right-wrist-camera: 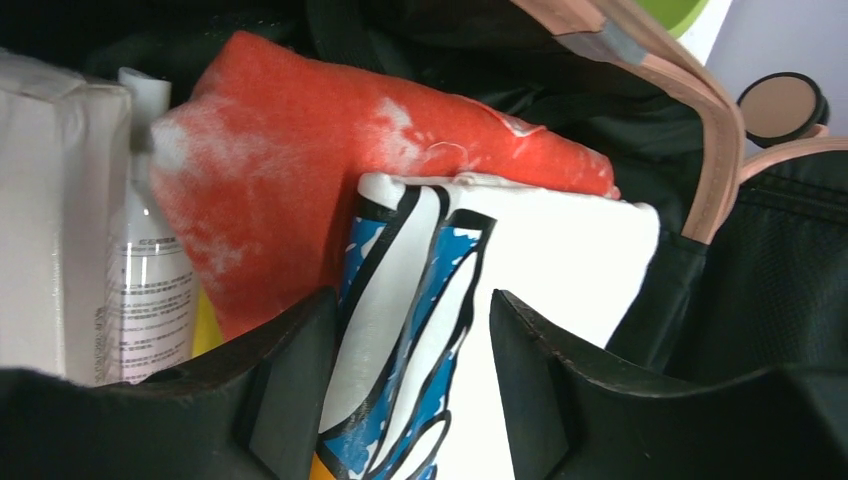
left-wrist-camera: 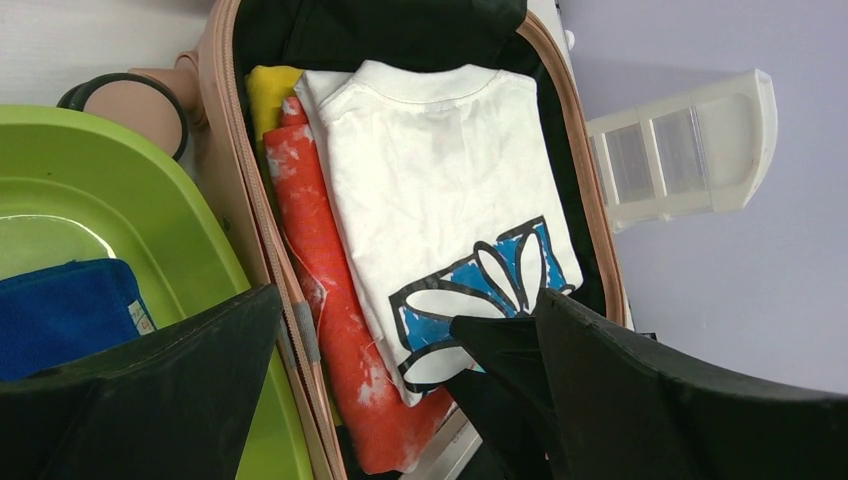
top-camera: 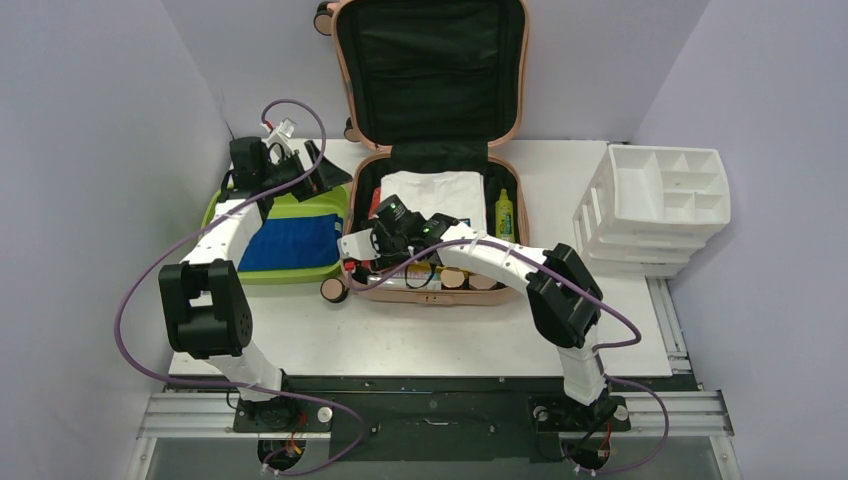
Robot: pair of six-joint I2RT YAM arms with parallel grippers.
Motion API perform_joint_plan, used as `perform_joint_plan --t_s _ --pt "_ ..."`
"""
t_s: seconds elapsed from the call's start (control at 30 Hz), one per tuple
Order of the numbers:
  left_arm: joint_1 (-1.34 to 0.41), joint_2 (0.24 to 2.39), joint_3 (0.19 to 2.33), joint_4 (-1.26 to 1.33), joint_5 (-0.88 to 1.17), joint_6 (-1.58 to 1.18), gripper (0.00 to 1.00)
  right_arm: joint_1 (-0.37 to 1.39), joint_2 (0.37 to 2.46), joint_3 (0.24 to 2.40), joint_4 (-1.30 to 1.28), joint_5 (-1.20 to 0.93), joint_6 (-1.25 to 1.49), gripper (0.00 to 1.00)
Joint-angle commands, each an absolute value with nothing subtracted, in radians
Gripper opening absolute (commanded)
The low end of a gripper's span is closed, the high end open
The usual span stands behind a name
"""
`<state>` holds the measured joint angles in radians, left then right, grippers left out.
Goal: Open, take out, and arrange the luggage
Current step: Pick up the clothes from the opened luggage.
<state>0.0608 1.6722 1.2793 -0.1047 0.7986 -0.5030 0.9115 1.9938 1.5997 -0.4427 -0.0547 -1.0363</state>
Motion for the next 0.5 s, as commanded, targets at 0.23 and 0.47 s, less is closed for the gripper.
perform_joint_plan --t_s 0.23,0.47 --pt "0.068 1.648 1.267 -0.03 0.835 -0.527 0.96 0.912 2.021 1.702 -0.434 -0.023 -1.012 0.52" --pt "0.068 1.645 1.246 -0.026 0.802 -0.553 0.96 0.92 2.035 1.643 -0.409 -0.005 -1.017 0.54"
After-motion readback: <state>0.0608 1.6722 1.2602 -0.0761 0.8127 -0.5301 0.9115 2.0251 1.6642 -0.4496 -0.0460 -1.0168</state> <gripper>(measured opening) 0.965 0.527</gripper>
